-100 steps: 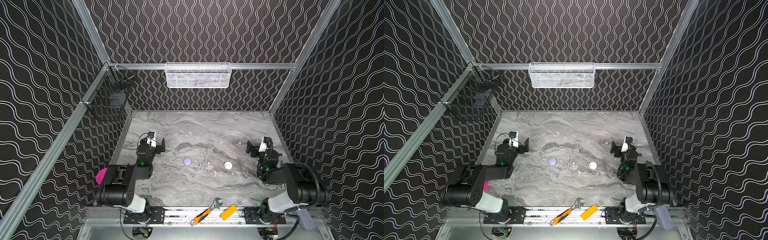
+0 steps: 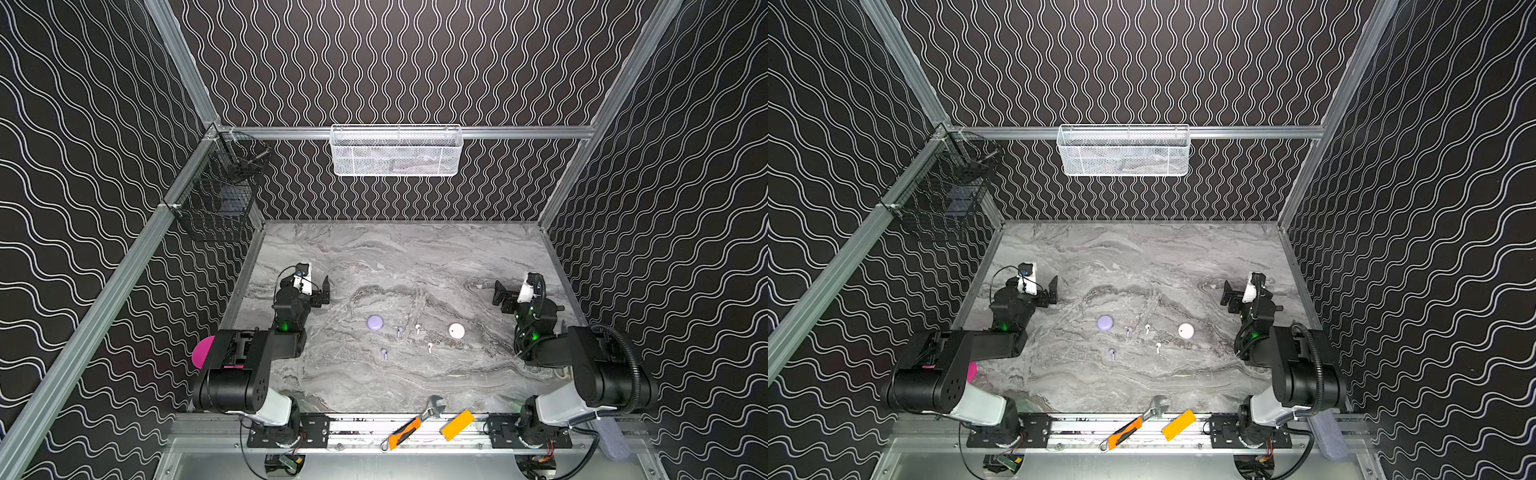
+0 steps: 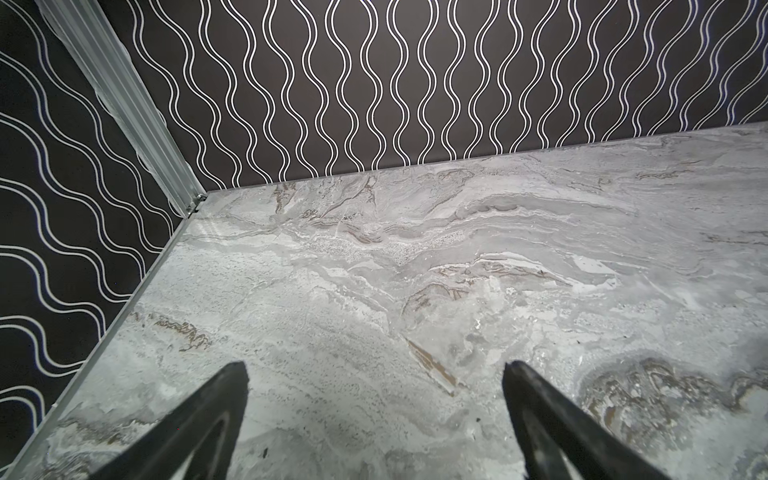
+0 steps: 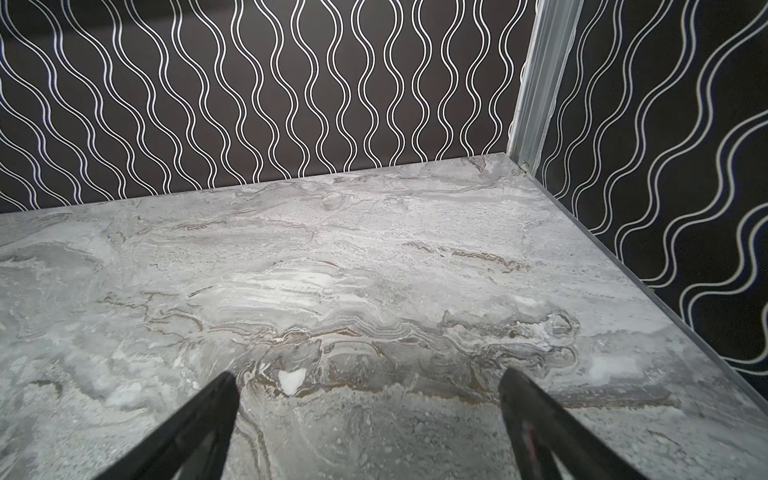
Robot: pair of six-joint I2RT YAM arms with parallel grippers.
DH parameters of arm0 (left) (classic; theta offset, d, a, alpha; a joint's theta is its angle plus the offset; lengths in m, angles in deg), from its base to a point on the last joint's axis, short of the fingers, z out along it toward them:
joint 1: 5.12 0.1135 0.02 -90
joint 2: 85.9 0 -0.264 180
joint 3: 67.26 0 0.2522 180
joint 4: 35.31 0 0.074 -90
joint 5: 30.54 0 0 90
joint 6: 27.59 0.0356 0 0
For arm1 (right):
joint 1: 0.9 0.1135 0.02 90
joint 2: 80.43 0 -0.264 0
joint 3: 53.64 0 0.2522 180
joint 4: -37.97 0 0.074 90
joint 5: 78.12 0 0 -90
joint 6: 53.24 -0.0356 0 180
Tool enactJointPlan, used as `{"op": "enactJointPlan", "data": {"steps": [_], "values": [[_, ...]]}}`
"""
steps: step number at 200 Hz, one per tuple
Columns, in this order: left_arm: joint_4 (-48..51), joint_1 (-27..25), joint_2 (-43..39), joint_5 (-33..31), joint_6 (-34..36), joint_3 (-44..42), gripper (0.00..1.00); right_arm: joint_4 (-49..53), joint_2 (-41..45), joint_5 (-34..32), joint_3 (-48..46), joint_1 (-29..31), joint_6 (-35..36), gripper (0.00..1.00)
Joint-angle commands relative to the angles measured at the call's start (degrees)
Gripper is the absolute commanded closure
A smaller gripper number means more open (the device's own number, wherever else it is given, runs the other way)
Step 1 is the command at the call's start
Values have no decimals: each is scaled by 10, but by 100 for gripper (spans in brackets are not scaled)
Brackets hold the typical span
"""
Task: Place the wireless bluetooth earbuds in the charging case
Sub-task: 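Move both grippers forward and lower the right gripper over the white case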
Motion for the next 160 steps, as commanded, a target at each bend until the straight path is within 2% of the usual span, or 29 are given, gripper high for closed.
{"op": "enactJointPlan", "data": {"steps": [1,134,160], "values": [[-9,1,0,2,6,3,1,2,-1,-4,6,1,2,0],[-10,1,-2,1,6,1,1,-7,1,-7,1,2,3,0],[-6,-9,-37,-60,-5,-12,1,-21,7,-37,-9,15,8,0]]}}
